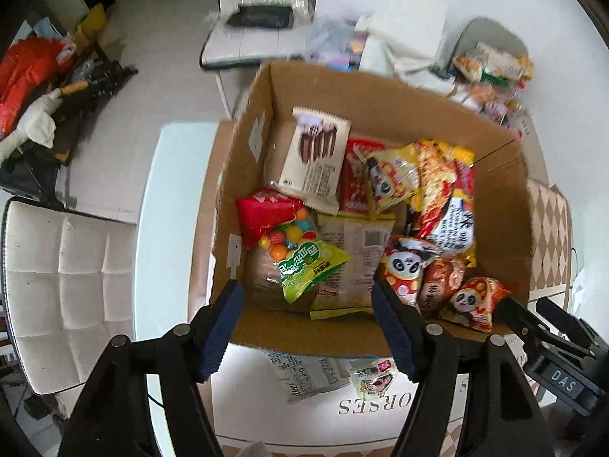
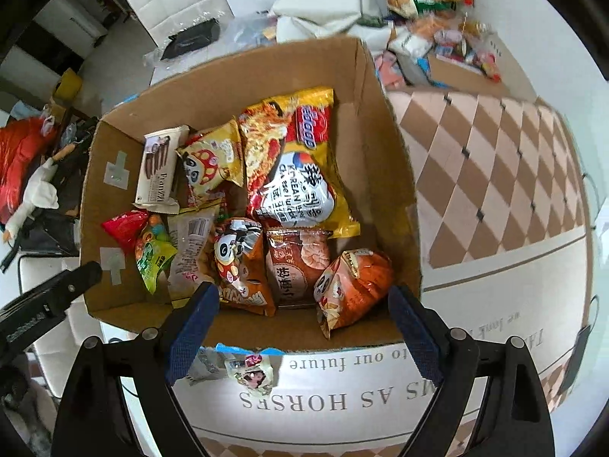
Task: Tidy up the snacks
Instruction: 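Carry both packets into the box and open both grippers to release, then grasp the small clear candy packet with the right gripper while the left grasps the white bread pack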
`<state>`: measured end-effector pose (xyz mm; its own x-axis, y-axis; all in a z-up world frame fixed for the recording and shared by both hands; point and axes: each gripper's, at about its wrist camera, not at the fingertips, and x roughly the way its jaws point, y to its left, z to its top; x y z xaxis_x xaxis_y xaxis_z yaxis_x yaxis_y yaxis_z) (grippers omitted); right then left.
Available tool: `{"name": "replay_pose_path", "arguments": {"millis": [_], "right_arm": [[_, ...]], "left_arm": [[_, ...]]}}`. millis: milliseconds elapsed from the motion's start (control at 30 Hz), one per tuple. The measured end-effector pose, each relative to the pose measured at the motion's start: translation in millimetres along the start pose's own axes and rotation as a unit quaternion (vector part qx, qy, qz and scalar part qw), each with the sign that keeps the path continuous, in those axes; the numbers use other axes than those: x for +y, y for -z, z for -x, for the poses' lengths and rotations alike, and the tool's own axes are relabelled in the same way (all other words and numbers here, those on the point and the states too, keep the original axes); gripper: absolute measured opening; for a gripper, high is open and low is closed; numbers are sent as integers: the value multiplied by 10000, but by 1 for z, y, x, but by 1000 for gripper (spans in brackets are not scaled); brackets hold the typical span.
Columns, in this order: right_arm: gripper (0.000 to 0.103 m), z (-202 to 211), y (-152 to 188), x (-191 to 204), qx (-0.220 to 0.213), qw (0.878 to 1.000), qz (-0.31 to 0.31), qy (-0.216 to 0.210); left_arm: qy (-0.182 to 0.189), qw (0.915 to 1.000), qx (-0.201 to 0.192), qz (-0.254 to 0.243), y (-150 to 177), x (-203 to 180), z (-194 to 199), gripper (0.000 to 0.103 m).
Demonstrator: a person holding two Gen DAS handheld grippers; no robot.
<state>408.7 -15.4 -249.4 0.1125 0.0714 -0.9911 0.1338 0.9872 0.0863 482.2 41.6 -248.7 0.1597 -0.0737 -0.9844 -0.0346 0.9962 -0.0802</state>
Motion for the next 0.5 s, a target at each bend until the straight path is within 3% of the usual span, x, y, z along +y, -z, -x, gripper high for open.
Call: {"name": "replay_pose_path", "arguments": {"millis": [267,500], "right_arm": [[93,49,23,13,-695,9965,390,266],[93,93,49,17,-1039,9937,413,49]], "left_arm": [[-211,9964,-813,-83,31,-3,50,69],[-366,9904,-1318,-213,61,-7,87,69]]}}
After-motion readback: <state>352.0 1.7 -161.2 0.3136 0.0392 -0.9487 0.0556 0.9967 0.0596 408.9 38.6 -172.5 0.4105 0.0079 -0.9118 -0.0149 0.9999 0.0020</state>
